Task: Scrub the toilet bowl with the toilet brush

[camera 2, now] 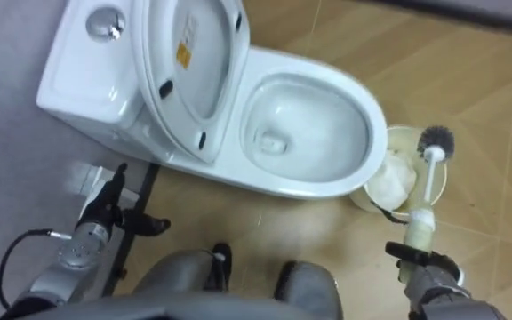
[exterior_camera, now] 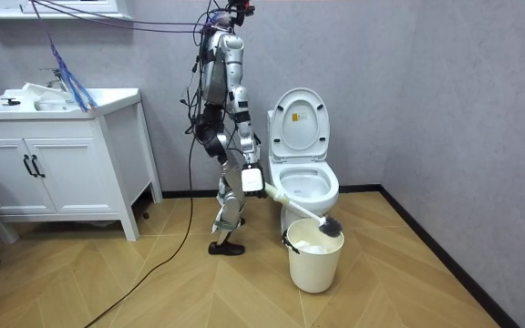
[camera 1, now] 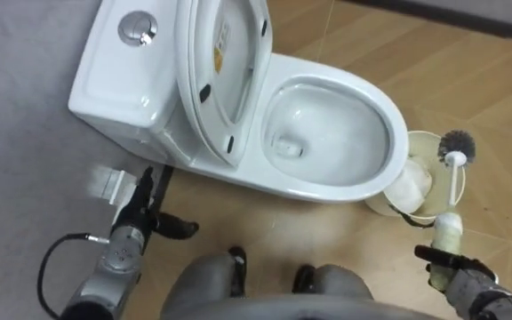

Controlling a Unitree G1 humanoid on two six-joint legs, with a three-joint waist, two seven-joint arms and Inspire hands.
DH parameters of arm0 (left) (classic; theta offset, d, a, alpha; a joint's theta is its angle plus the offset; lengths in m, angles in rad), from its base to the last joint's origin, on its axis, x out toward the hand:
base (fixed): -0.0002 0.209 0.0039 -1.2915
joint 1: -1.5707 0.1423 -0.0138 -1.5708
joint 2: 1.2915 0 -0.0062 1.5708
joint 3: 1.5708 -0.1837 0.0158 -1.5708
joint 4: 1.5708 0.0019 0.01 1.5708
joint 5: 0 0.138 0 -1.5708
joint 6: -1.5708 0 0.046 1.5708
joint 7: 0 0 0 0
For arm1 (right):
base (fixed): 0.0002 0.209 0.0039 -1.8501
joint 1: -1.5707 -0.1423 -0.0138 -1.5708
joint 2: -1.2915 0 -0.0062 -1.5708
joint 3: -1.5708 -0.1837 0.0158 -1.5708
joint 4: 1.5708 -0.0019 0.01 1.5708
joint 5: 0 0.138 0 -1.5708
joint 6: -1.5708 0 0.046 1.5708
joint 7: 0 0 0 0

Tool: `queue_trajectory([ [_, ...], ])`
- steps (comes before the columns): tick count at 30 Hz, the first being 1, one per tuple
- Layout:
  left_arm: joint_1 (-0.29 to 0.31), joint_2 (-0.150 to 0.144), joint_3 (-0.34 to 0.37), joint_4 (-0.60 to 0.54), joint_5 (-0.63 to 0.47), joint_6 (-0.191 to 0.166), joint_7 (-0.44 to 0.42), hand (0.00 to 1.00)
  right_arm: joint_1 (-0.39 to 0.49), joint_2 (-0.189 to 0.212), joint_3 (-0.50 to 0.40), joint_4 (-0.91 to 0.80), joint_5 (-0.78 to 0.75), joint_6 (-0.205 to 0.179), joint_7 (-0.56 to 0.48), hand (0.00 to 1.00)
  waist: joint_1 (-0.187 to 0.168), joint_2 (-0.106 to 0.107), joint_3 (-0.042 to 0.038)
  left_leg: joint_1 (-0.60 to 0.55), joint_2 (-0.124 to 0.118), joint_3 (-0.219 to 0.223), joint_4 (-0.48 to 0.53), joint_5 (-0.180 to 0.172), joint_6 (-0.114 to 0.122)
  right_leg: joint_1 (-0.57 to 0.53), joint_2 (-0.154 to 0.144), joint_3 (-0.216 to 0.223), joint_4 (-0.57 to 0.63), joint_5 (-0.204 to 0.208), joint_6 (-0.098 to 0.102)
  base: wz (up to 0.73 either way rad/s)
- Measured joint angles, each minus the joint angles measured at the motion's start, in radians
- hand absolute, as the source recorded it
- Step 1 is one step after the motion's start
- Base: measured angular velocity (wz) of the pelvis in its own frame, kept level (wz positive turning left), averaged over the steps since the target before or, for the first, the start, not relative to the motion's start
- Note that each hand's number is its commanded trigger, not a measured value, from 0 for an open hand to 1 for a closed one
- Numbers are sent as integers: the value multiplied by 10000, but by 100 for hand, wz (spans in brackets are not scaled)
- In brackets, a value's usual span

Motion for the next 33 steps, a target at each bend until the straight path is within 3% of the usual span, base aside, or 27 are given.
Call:
queue_trajectory([
  [2,593,-5,481,-352,198,-15,71,0,349,8,-247,-348,-122,10,-11,100,-81,-24,-1,458,8,-2,-288,0,-1,566,77,-45,-535,140,52,0],
  [7,1479,-8,767,-660,610,-81,263,0,1036,77,-382,-1306,-520,-4,-92,100,-131,-92,10,1217,-28,-72,-772,3,6,1438,88,-168,-1152,282,167,4],
  [11,2124,-71,1259,-1206,1496,-279,400,0,1400,320,-522,-2023,-2096,-114,-83,100,-134,-223,47,1747,-143,-190,-1048,3,6,2035,93,-336,-1453,311,192,11],
  [14,2334,-149,1426,-1409,2009,-575,654,0,1422,354,-489,-2058,-2904,-443,6,100,-21,-230,35,1902,-160,-311,-1069,1,5,2276,128,-458,-1685,378,222,10],
  [16,2395,-150,1423,-1613,2359,-593,829,0,1417,373,-490,-2074,-3361,-478,-7,100,136,-235,-4,1932,-164,-329,-1058,0,4,2400,135,-503,-1725,390,216,9],
  [21,2774,-154,1430,-3288,3658,-628,1182,0,1375,373,-495,-2087,-5049,-489,-122,100,375,-195,-18,1959,-178,-638,-1040,0,4,2585,106,-875,-1733,392,219,19],
  [25,2976,-159,1426,-4630,4535,-919,1580,0,1410,404,-399,-2054,-6122,-690,-48,100,517,-242,0,2033,-287,-831,-1032,5,3,2807,81,-1113,-1721,391,223,17],
  [28,3057,-176,1402,-5437,4923,-1029,1873,0,1520,422,-23,-1980,-6288,-837,15,100,698,-292,3,2096,-303,-984,-1035,12,-6,2905,89,-1127,-1740,388,227,7],
  [29,3029,-189,1392,-5548,4982,-1209,2060,0,1526,430,158,-1980,-6314,-903,22,100,733,-308,7,2123,-317,-997,-1032,21,-12,2906,89,-1129,-1740,388,227,6],
  [33,2892,-188,1340,-5635,5252,-1305,2277,0,1539,507,297,-1947,-6615,-1086,60,100,718,-307,-2,2078,-328,-1022,-999,23,-12,2888,89,-1176,-1738,389,227,0],
])
